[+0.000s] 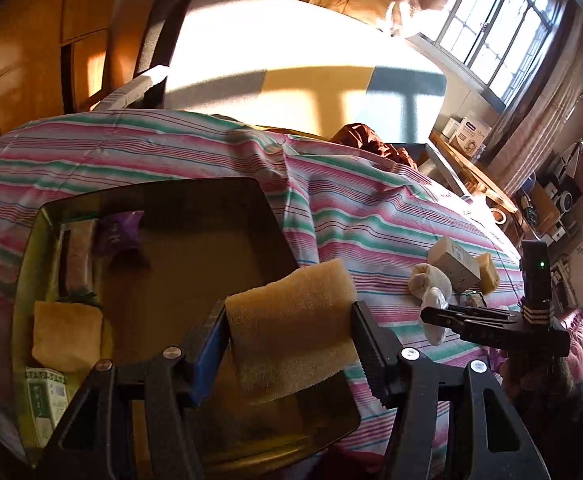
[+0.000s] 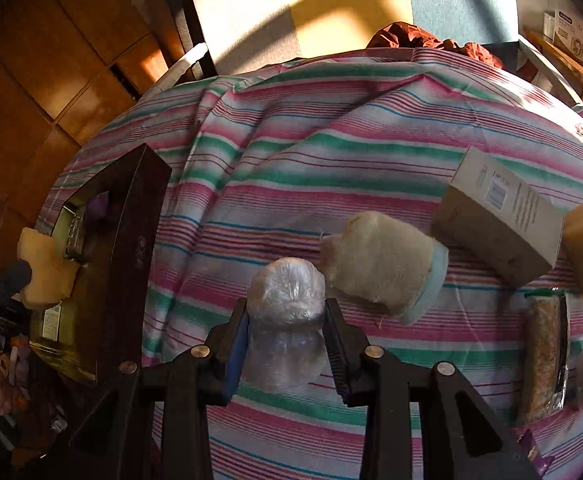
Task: Organize objects
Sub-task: 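Place the sponge cake in the tray with the left gripper while the right gripper holds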
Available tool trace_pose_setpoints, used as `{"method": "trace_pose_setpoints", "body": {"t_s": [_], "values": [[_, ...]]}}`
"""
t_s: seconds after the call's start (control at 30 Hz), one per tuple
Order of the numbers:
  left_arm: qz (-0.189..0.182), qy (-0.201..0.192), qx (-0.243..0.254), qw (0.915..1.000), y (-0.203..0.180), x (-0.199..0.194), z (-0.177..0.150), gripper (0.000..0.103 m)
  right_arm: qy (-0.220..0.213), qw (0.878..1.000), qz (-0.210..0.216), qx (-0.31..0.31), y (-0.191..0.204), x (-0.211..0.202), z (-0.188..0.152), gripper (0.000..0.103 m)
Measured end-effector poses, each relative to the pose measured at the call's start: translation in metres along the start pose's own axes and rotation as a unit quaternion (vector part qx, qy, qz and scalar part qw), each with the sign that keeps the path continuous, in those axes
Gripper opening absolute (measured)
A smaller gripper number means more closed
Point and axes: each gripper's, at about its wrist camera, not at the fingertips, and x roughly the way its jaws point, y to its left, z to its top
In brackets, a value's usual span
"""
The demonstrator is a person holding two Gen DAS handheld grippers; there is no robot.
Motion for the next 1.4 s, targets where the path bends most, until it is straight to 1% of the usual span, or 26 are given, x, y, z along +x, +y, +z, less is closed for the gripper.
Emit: {"method": "trace_pose_setpoints", "body": {"t_s": [0.13, 0.17, 0.33, 0.43, 0.53, 0.6, 0.67, 0.8, 0.9, 0.97, 1.0, 1.13, 1.2, 1.33, 1.4], "values": [[0.034, -0.010, -0.041, 0.9985, 0.050, -0.028, -0.022, 0.061, 0.018, 0.999, -0.026, -0.009, 0.001, 0.018, -0.009, 0.035], [0.042, -0.013, -0.053, 0.9976, 0.063, -0.036, -0.028, 0.061, 0.019, 0.999, -0.025, -0.008, 0.000, 0.020, -0.009, 0.035], [0.093, -0.021, -0.103, 0.9900, 0.121, -0.070, -0.064, 0.061, 0.022, 0.999, -0.032, -0.011, 0.000, 0.025, -0.009, 0.035], [0.111, -0.016, -0.130, 0.9852, 0.144, -0.078, -0.082, 0.061, 0.022, 0.999, -0.041, -0.019, 0.002, 0.026, -0.010, 0.035], [0.113, -0.019, -0.135, 0.9843, 0.148, -0.077, -0.088, 0.061, 0.021, 0.999, -0.042, -0.017, 0.002, 0.026, -0.010, 0.035], [0.111, -0.021, -0.124, 0.9858, 0.142, -0.074, -0.085, 0.061, 0.020, 0.999, -0.043, -0.017, 0.002, 0.026, -0.012, 0.035], [0.100, -0.020, -0.115, 0.9881, 0.135, -0.068, -0.080, 0.061, 0.020, 0.999, -0.045, -0.020, 0.003, 0.025, -0.012, 0.035], [0.077, -0.023, -0.089, 0.9928, 0.116, -0.054, -0.058, 0.061, 0.021, 0.999, -0.045, -0.022, 0.003, 0.026, -0.012, 0.035], [0.068, -0.021, -0.067, 0.9952, 0.107, -0.038, -0.037, 0.061, 0.021, 0.998, -0.045, -0.023, 0.004, 0.026, -0.011, 0.035], [0.077, -0.020, -0.052, 0.9955, 0.104, -0.022, -0.023, 0.061, 0.021, 0.998, -0.046, -0.025, 0.004, 0.027, -0.011, 0.035], [0.078, -0.013, -0.049, 0.9957, 0.104, -0.013, -0.017, 0.061, 0.021, 0.998, -0.047, -0.026, 0.004, 0.027, -0.011, 0.035], [0.077, 0.014, -0.059, 0.9952, 0.110, 0.023, 0.006, 0.061, 0.021, 0.998, -0.047, -0.029, 0.005, 0.026, -0.011, 0.035], [0.087, 0.023, -0.060, 0.9941, 0.114, 0.038, 0.014, 0.061, 0.021, 0.998, -0.047, -0.030, 0.005, 0.026, -0.011, 0.035], [0.094, 0.046, -0.066, 0.9924, 0.121, 0.065, 0.027, 0.061, 0.021, 0.998, -0.048, -0.030, 0.005, 0.026, -0.011, 0.035], [0.098, 0.058, -0.076, 0.9906, 0.127, 0.077, 0.030, 0.061, 0.021, 0.998, -0.048, -0.030, 0.005, 0.026, -0.011, 0.035]]}}
